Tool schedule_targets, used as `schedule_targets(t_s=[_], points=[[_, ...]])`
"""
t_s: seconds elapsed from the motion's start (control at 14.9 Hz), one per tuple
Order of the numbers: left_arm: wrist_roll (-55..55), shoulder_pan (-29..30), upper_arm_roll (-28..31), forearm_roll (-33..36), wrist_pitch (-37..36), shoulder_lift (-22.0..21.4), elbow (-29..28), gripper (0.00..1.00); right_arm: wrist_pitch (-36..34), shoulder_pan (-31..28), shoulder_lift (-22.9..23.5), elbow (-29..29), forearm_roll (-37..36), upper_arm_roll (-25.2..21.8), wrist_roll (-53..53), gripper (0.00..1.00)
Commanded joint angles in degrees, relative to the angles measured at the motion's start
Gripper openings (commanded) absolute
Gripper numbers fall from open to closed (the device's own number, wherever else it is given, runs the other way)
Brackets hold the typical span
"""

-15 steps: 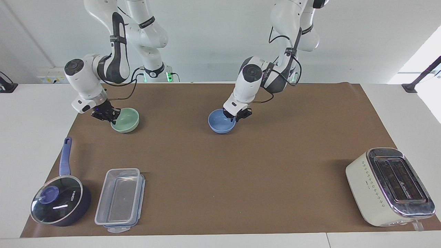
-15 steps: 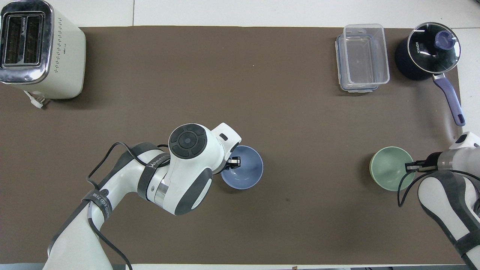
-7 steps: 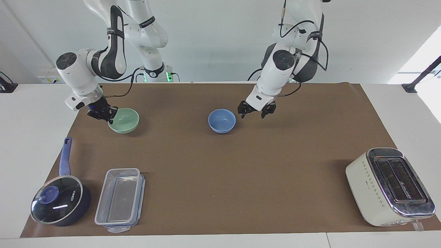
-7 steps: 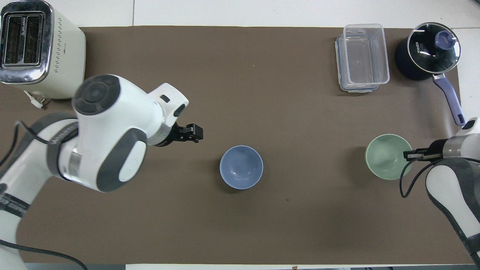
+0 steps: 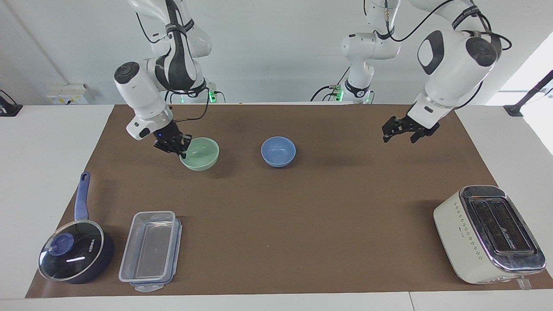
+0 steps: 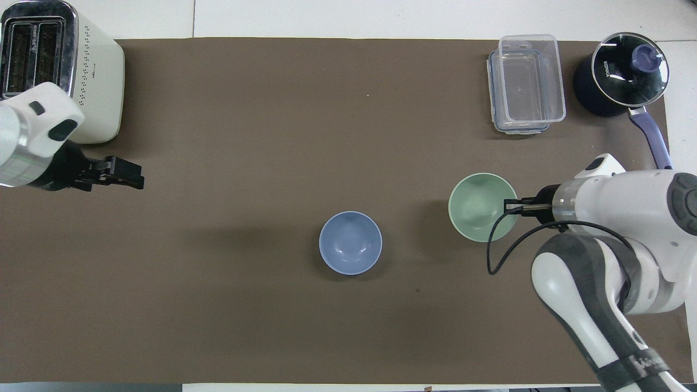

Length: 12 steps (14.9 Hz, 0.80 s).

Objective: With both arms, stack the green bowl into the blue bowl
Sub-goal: 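Release the blue bowl and withdraw the left gripper while the right lifts the green bowl, then carry the green bowl over the blue bowl with the right gripper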

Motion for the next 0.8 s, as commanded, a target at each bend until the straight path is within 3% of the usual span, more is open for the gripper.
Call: schedule_targets(t_s=[0.0,0.27,0.4,0.74], points=[[1.1,1.6,-0.8,3.1,-5.7,-3.4,1.1,1.0,3.4,6.3,3.4,3.0,1.1,-0.2,9.9,0.0],[0.7,1.2,-1.3,3.8,-15.0,-1.8,10.6,1.0,4.0,13.9,7.9,8.4,1.0,-0.2,22.6,0.0],[0.6,0.7,-1.4,3.8,-17.2,1.6,15.9,1.0,3.7,16.6,10.7,11.7,1.0,-0.2,24.5,0.0],[0.5,-1.3,-0.7,3.4,-13.5,0.4,11.4,1.0,0.4,20.7,10.3,12.4,0.9,-0.2,28.7,0.0]])
